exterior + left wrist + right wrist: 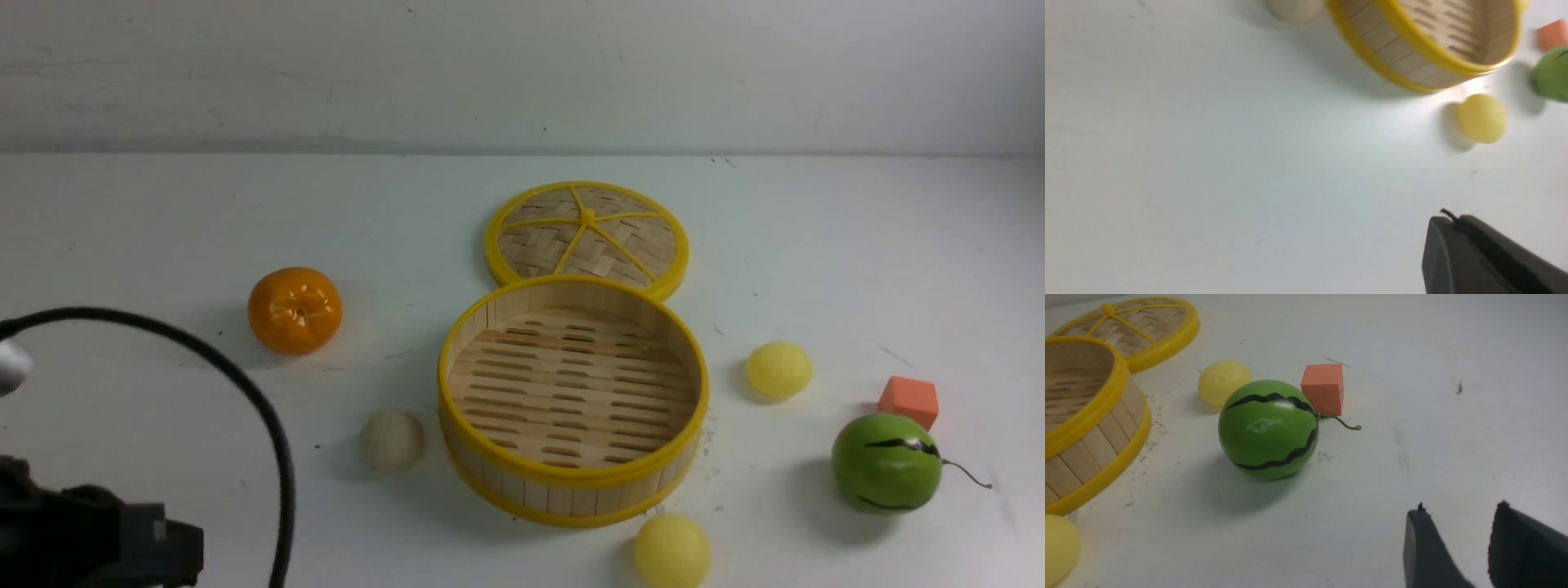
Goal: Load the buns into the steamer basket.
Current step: Use the left arm to grab a steamed stuffed bun
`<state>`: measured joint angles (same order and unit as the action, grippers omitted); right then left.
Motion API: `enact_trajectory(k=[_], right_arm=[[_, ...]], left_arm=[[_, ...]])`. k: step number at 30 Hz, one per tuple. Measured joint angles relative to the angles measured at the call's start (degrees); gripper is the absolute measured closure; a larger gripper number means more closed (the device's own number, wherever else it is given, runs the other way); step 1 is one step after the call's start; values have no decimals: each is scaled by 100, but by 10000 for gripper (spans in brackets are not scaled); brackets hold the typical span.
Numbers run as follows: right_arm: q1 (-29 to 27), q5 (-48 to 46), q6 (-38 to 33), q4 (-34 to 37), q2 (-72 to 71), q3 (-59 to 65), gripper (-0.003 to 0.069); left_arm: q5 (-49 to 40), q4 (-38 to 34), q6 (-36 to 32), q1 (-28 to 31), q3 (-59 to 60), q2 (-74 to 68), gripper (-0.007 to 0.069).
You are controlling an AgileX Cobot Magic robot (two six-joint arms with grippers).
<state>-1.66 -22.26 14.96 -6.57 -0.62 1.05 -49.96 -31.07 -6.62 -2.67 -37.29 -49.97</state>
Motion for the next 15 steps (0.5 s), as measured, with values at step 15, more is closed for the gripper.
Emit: enact_trajectory(k=[15], right_arm=[[0, 0, 0, 0, 0, 0, 419]], left_arm=[[-207, 2130, 972, -2243, -2376, -3244, 638]])
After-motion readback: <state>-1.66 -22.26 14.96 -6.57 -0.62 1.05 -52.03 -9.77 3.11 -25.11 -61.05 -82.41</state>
